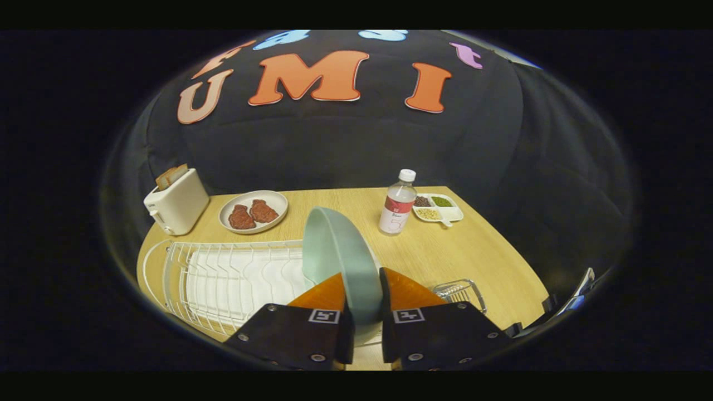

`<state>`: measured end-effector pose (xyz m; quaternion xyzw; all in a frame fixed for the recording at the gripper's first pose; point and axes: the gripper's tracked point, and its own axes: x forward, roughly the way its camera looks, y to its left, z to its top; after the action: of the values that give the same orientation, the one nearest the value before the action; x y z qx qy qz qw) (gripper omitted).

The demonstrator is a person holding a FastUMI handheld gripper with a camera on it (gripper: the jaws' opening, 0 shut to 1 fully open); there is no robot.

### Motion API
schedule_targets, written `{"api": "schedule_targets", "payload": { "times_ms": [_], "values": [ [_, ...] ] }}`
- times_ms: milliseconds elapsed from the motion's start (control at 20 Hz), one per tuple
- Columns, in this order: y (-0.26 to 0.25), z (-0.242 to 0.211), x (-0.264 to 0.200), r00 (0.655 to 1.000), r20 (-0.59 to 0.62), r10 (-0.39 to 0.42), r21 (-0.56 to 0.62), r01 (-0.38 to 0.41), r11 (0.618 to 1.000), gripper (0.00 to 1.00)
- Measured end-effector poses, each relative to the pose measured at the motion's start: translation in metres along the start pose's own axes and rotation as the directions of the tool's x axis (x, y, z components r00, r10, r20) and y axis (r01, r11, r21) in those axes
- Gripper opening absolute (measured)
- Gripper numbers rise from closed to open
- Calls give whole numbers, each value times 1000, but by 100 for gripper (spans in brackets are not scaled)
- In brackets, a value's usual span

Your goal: Take the plate from the dish rack, then take the spoon from the basket and place it into the plate.

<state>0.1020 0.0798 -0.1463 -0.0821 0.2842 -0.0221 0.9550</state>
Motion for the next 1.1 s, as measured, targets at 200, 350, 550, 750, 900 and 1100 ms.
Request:
{"api": "schedule_targets", "payload": {
  "times_ms": [200,350,550,750,900,1100],
  "values": [
    [-2,18,-11,997,50,-55,-30,57,998,20],
    [-1,32,-25,996,77,-54,7,54,999,20],
    [3,38,-52,995,93,-19,72,12,997,20],
    [-4,28,-79,996,90,4,127,-15,992,20],
    [-9,10,-98,997,61,39,172,-49,984,20],
    [-14,-17,-125,997,22,75,205,-78,976,20]
  ]
}}
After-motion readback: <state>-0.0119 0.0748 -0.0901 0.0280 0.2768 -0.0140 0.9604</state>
